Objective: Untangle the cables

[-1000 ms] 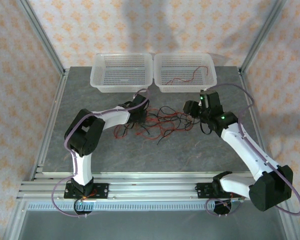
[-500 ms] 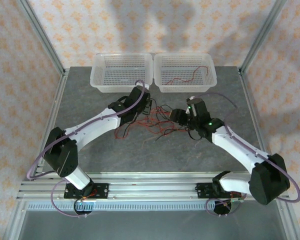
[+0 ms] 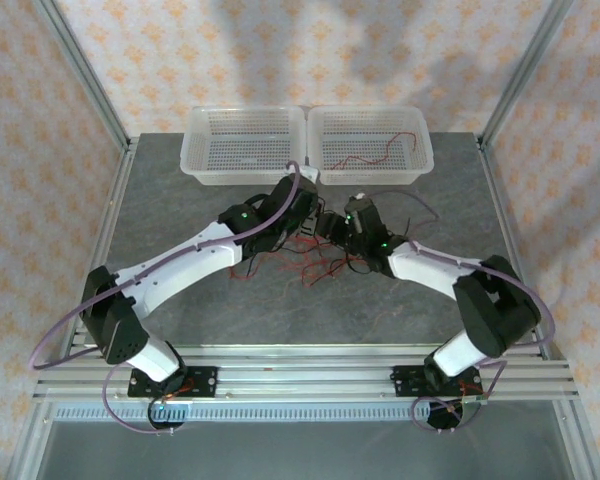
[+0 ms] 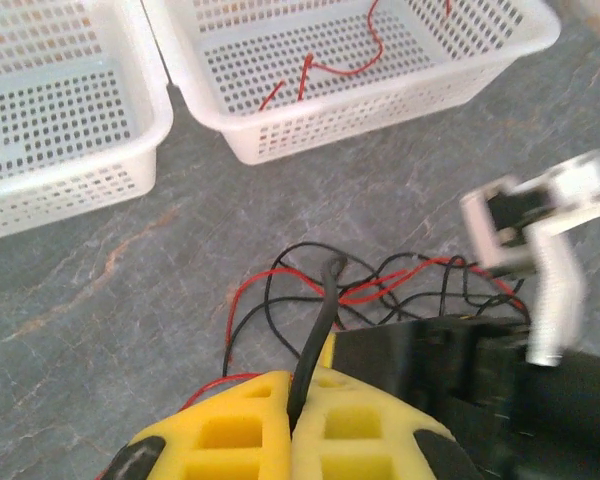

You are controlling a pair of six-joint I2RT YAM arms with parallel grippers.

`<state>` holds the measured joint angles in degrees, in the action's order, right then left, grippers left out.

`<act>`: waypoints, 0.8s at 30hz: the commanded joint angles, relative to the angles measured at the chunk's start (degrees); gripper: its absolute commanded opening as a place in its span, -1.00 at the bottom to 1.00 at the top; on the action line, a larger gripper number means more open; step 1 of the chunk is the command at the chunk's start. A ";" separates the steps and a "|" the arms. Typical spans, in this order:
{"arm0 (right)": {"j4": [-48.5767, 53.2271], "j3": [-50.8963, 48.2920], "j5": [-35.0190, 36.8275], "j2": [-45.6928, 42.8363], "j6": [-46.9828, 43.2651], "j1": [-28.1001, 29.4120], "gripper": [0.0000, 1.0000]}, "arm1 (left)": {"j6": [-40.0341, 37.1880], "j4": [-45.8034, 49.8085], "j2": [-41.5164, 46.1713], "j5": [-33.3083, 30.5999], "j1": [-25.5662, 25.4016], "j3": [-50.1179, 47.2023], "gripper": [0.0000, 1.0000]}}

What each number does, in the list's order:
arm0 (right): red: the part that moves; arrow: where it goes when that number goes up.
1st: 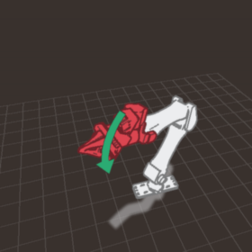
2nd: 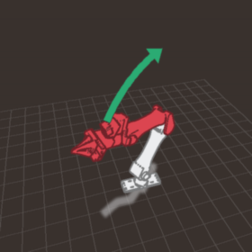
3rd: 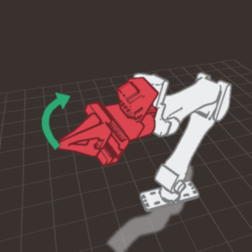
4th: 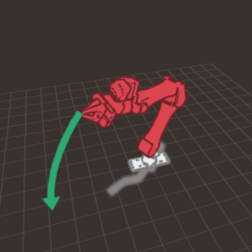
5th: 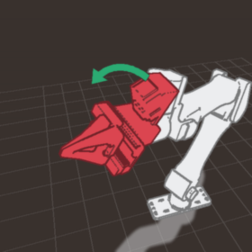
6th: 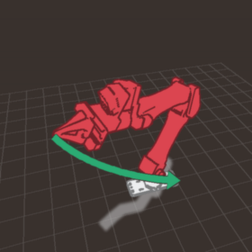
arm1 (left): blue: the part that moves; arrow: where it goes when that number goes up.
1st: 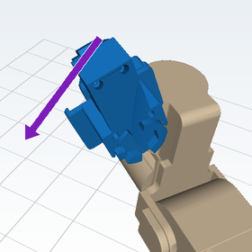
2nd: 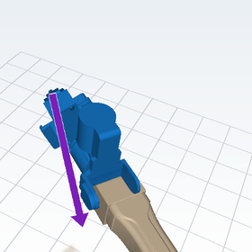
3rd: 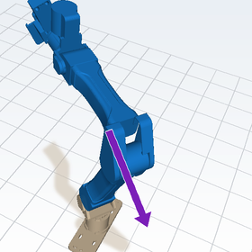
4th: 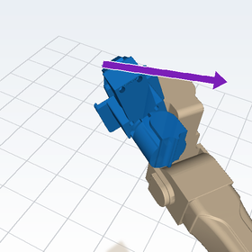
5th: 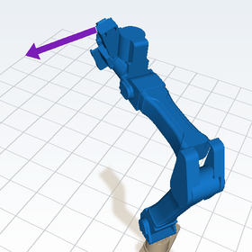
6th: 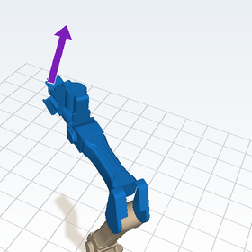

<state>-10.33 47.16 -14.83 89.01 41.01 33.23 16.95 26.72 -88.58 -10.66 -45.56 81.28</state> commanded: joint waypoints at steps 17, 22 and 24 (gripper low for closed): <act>-1.54 -9.07 14.54 4.24 1.75 -0.53 -0.08 | -4.05 7.63 6.76 -14.63 -0.28 18.03 -1.00; -1.93 -12.39 15.03 2.48 2.20 -2.19 -0.09 | -5.62 8.17 6.22 -16.88 -0.28 22.41 -1.00; -2.31 -14.18 14.92 1.40 2.36 -3.36 -0.10 | -6.43 8.22 6.05 -18.00 -0.29 23.77 -1.00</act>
<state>-14.98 36.05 -3.29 91.81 42.44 31.77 12.86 34.41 -83.85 -23.75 -45.76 101.54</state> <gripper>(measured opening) 0.452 0.043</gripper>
